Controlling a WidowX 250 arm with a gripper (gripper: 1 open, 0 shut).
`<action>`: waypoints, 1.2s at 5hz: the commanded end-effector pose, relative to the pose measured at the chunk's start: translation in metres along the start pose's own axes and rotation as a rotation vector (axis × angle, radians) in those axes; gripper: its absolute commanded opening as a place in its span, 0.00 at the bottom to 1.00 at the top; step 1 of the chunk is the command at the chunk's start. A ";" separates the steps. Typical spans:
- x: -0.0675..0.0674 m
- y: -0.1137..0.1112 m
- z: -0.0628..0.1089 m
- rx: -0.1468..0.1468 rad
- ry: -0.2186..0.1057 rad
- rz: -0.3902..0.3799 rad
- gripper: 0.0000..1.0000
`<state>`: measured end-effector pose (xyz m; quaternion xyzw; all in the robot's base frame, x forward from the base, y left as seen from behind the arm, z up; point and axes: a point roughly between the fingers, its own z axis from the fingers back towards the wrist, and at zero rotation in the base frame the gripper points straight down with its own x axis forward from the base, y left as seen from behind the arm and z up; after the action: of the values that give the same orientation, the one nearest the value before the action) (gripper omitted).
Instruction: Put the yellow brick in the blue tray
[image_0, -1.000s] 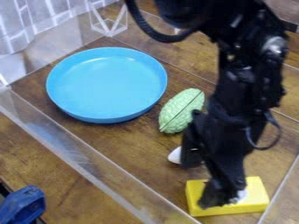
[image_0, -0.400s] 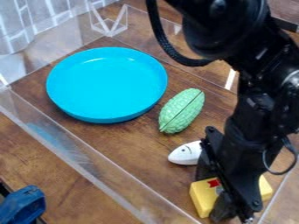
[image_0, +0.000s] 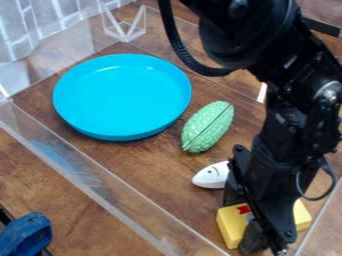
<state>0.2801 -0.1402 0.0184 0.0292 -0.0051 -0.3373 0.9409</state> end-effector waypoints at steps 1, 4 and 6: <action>-0.006 0.014 0.004 0.007 -0.015 0.037 0.00; -0.011 0.027 0.009 0.006 -0.029 0.022 0.00; -0.028 0.037 0.008 -0.013 -0.065 0.007 0.00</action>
<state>0.2778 -0.0983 0.0195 0.0116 -0.0148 -0.3398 0.9403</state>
